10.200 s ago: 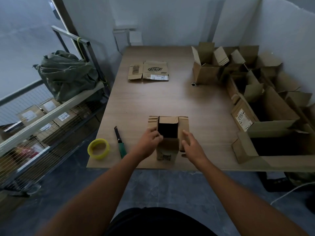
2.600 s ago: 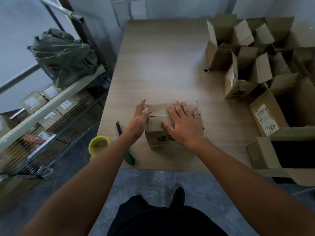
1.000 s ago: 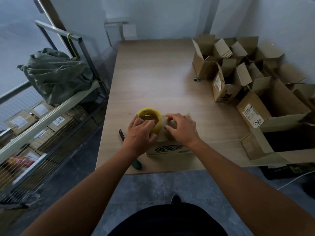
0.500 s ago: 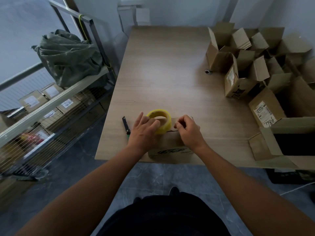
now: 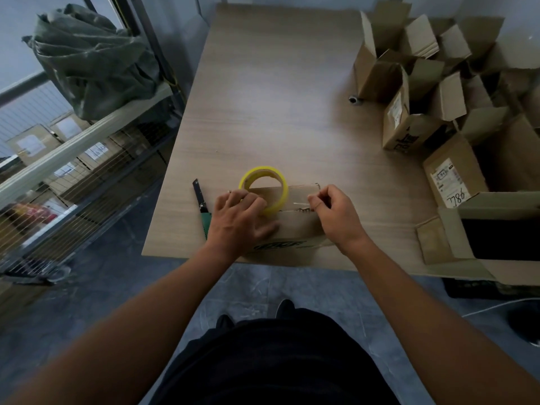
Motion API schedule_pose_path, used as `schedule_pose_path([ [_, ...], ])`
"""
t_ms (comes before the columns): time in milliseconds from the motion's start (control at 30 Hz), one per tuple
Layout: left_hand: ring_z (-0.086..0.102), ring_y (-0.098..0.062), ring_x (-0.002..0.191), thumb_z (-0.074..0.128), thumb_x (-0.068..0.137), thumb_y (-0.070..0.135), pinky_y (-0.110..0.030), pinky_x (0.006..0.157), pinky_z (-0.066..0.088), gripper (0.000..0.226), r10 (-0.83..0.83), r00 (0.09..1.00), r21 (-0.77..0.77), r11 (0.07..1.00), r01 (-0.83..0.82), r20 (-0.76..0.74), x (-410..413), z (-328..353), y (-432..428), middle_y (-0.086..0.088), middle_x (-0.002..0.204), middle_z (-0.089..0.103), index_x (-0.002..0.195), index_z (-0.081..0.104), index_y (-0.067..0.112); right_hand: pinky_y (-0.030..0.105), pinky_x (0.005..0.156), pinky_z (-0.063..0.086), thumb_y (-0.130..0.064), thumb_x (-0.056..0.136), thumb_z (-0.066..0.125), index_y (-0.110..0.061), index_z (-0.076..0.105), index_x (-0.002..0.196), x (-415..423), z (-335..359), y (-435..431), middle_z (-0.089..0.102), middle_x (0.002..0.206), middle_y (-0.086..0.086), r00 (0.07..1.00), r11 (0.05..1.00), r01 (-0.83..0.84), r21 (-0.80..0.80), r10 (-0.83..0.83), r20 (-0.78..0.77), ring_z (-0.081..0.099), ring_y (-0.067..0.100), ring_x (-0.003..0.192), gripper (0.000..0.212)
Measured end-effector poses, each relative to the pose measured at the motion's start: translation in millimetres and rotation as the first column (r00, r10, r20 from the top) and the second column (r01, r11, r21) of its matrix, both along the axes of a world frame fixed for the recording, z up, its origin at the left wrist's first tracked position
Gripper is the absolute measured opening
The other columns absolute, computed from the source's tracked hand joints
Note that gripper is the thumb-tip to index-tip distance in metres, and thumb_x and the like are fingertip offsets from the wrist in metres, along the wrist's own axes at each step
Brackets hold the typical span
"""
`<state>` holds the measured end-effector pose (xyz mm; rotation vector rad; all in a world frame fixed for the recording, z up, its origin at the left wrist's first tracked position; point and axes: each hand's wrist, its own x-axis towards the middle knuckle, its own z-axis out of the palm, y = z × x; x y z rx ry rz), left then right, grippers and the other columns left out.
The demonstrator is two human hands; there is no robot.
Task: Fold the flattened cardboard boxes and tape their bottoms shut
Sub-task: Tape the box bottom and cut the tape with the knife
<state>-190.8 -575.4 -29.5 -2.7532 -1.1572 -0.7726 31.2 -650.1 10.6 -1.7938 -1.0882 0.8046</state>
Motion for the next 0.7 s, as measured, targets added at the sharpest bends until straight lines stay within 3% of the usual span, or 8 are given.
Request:
schedule_pose_path([
  [100, 0.056, -0.025, 0.104, 0.064, 0.093, 0.055, -0.042, 0.087, 0.038, 0.035, -0.027, 0.999, 0.161, 0.986, 0.03, -0.023, 3.2, -1.9, -6.0, 0.003, 0.093, 0.067, 0.089, 0.067, 0.02, 0.026, 0.06, 0.038, -0.013, 0.099, 0.062, -0.012, 0.053, 0.079, 9.3, -6.6, -8.2, 0.052, 0.07, 0.004, 0.982, 0.994, 0.103, -0.049, -0.109, -0.152, 0.043, 0.009, 0.06, 0.023],
  [200, 0.062, -0.027, 0.1, 0.065, 0.093, 0.057, -0.042, 0.088, 0.037, 0.039, -0.027, 0.999, 0.253, 0.967, 0.022, 0.017, 1.6, -0.6, -7.5, 0.001, 0.087, 0.065, 0.082, 0.066, 0.02, 0.025, 0.053, 0.036, -0.004, 0.101, 0.055, -0.015, 0.048, 0.077, 19.1, -10.1, -10.8, 0.043, 0.065, 0.003, 0.897, 0.975, 0.179, -0.131, -0.216, -0.385, 0.039, 0.007, 0.051, 0.028],
  [267, 0.064, -0.029, 0.097, 0.067, 0.091, 0.06, -0.043, 0.088, 0.038, 0.042, 0.002, 0.999, 0.279, 0.96, -0.011, 0.033, 2.3, 0.7, -8.0, 0.0, 0.083, 0.064, 0.078, 0.064, 0.019, 0.024, 0.05, 0.037, -0.002, 0.102, 0.052, -0.014, 0.046, 0.077, 28.5, -14.8, -12.0, 0.041, 0.063, 0.004, 0.855, 0.971, 0.17, -0.171, -0.231, -0.464, 0.039, 0.007, 0.046, 0.029],
  [567, 0.064, -0.032, 0.093, 0.068, 0.087, 0.065, -0.043, 0.081, 0.038, 0.048, 0.059, 0.996, 0.243, 0.967, -0.073, 0.064, 7.8, -1.7, -8.2, 0.0, 0.078, 0.06, 0.072, 0.061, 0.019, 0.018, 0.042, 0.035, -0.005, 0.103, 0.052, -0.016, 0.048, 0.076, 34.5, -30.8, 2.4, 0.043, 0.058, -0.002, 0.829, 0.971, 0.104, -0.215, -0.204, -0.521, 0.033, 0.005, 0.043, 0.03],
  [700, 0.056, -0.031, 0.099, 0.068, 0.087, 0.064, -0.044, 0.083, 0.039, 0.049, 0.069, 0.993, 0.22, 0.971, -0.089, 0.099, 10.3, -4.6, -8.8, 0.0, 0.078, 0.061, 0.072, 0.061, 0.018, 0.021, 0.041, 0.034, -0.013, 0.105, 0.05, -0.018, 0.049, 0.078, 38.3, -36.0, 6.6, 0.046, 0.055, -0.006, 0.871, 0.974, 0.039, -0.223, -0.143, -0.469, 0.039, 0.006, 0.044, 0.028],
])
